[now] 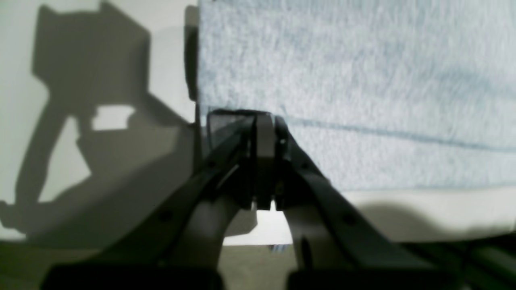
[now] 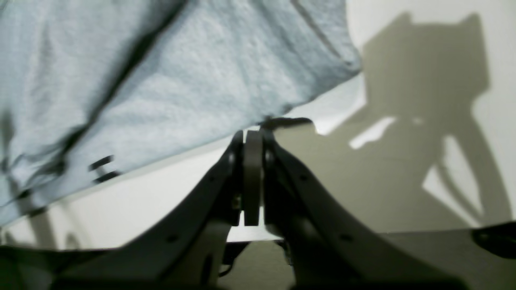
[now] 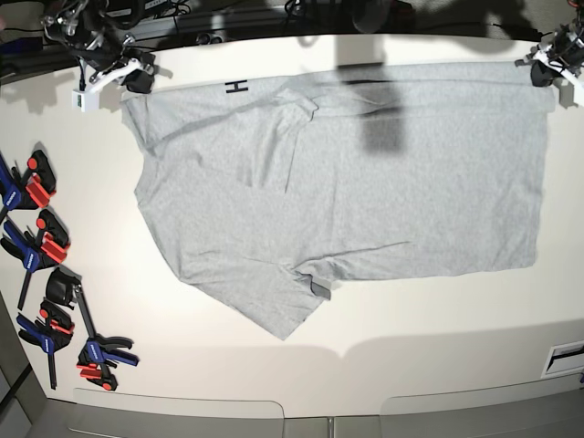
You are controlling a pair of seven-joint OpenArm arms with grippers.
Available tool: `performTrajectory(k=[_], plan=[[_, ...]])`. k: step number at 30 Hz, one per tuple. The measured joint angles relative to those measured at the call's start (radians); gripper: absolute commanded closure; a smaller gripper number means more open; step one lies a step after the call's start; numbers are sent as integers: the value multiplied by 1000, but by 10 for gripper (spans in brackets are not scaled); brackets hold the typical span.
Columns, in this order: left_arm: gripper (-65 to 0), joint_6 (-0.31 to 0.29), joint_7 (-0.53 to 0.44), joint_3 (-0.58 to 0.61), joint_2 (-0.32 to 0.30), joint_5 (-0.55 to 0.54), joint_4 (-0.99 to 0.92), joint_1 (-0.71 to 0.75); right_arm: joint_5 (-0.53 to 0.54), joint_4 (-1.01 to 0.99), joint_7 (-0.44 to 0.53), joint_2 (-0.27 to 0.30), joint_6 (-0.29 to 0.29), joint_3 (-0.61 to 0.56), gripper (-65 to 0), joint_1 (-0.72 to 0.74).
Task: Fold the T-shirt properly
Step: 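Pull the shirt taut between both grippers and lay it flat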
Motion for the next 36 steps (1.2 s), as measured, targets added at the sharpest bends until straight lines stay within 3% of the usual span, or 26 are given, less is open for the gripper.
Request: performTrajectory(k=[3,6,9,14,20,27,36], plan=[[0,-11,-19,-3,18,-2,0,0,76,39,-3,0,45,0,0,-6],[0,-19,-18,-3,20,-8,0,-3,78,104,108,-5,65,0,0,3],[0,-19,-18,-3,20,-18,0,-3,-64,114,171,-3,64,-13,0,68],[0,-19,-18,-2,21,-18,0,-3,-287,75,225,0,-3,-150,0,145],[0,-23,-18,-2,21,-18,0,-3,-463,29,222,-1,-65,-314,0,148],[0,-22,-3,-3,20,-18,0,-3,-440,24,228,0,-76,-257,0,87],[0,-30,3,-2,20,-37,2,19,-327,25,229,0,-56,-149,0,-11]])
